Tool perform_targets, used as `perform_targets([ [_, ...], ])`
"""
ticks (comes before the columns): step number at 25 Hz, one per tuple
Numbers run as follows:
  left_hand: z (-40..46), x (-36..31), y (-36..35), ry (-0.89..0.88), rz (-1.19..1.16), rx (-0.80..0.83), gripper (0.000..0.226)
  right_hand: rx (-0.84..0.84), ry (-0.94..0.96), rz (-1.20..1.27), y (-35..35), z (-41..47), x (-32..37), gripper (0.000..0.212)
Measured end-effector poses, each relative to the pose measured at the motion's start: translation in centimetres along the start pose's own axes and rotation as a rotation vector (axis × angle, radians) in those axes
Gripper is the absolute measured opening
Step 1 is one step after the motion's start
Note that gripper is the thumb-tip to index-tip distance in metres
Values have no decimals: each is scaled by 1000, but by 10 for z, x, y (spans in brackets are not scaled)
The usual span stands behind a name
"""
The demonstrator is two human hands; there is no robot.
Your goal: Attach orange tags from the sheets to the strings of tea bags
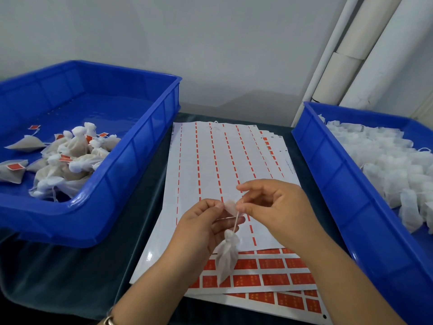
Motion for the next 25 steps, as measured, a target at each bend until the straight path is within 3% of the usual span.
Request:
perform_targets([
  [12,-3,16,-10,243,-327,91,23,-98,-22,-24,8,5,-10,33],
  [22,-4,23,-21,288,-451,151,25,-98,-43,-2,12,6,-12,31],
  [25,-4,21,-22,290,-474,169,37,-97,-50,25,12,6,-13,31],
])
Point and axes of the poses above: each hand's wrist, its own z-axis towards the middle knuckle, its own y-axis out of the back of the hand, x = y × z, the point moved 7 cm from there along z, towards the middle knuckle, and after that the axes turned 4 degrees about -y, right-handed, at the moved point
